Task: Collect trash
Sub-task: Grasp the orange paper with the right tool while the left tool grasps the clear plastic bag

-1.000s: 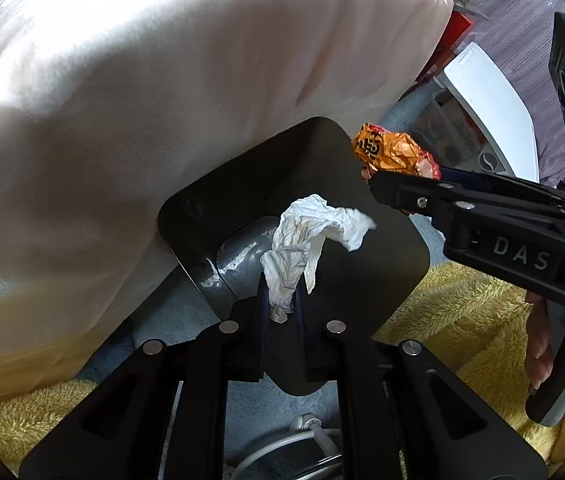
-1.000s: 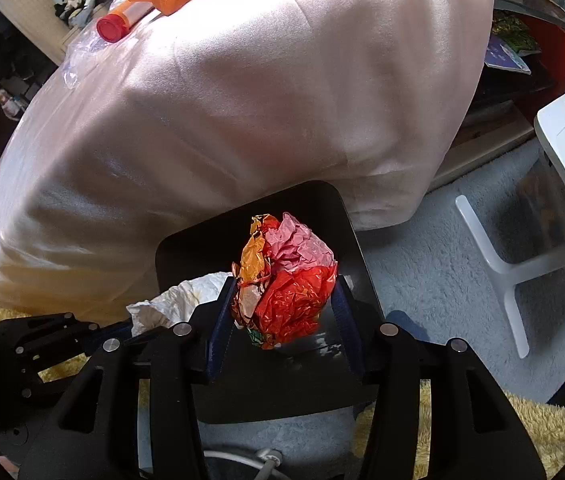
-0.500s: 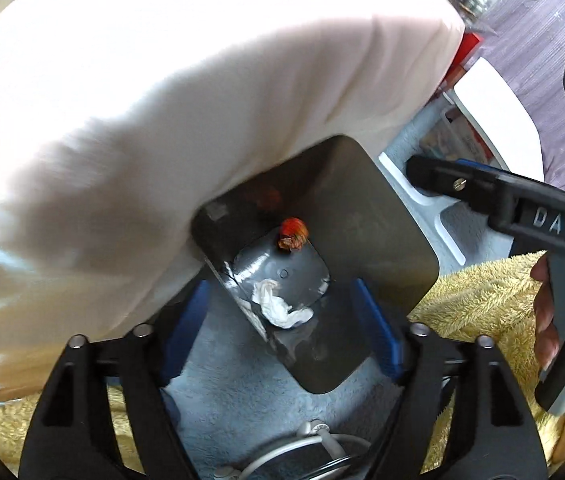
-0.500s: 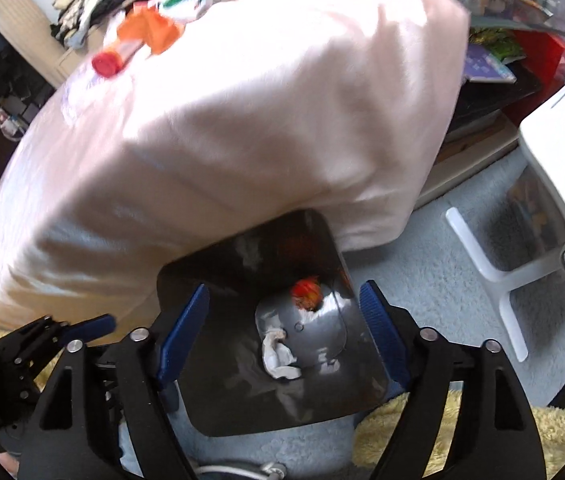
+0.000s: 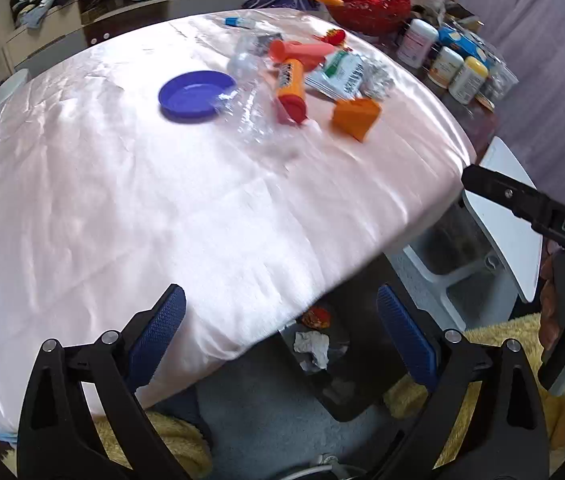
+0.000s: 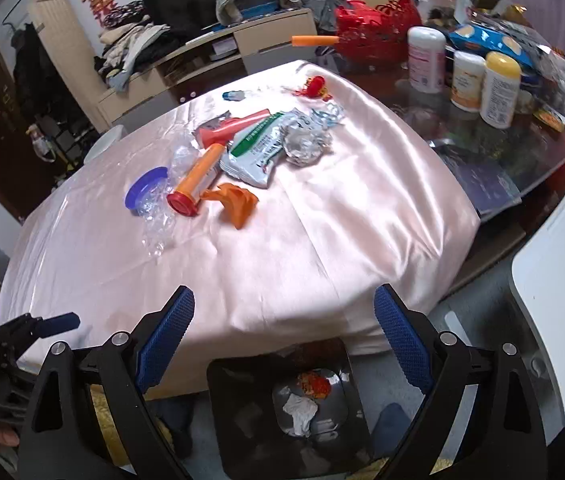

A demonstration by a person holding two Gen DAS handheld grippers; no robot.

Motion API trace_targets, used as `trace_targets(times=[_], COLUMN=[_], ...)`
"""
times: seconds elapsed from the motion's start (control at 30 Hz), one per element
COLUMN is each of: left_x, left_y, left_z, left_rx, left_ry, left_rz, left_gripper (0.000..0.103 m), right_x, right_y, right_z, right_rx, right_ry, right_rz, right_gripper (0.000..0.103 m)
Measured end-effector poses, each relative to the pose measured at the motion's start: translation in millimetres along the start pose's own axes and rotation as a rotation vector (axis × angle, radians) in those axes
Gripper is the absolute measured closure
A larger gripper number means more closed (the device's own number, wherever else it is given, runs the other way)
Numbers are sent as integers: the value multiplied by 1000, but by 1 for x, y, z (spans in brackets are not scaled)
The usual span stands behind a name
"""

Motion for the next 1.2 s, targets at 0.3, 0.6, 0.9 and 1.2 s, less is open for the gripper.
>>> trace_targets(times=[0.3,0.6,0.9,1.2], left_x=[21,66,70,56], left_y=[-33,-28,-34,-34], left_z=[-57,-88,-99,-95], left_rx=[-41,-16,1,20], left_ry=[-2,-11,21,63], left_rz=[-36,-58,-68,-55], left_gripper=[12,14,68,74], right_x=[42,79,99,85], right_y=[-36,-50,-47,-50], right_z=[-36,-51,-53,-50], right_rx=[-64,-91,-110,-129], right_ry=[-45,-80,-115,-76], right_rz=[-42,-80,-60,-55], right_gripper=[32,44,82,88])
Point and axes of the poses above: each gripper's, at about its wrist camera, not at the fingertips, and x roughly the way its jaws point, y to its right, z to its underside, the point moved 4 cm from there along x, roughly the way its jaws point, and after that the axes turned 9 degrees about x, right-handed, at the moved point
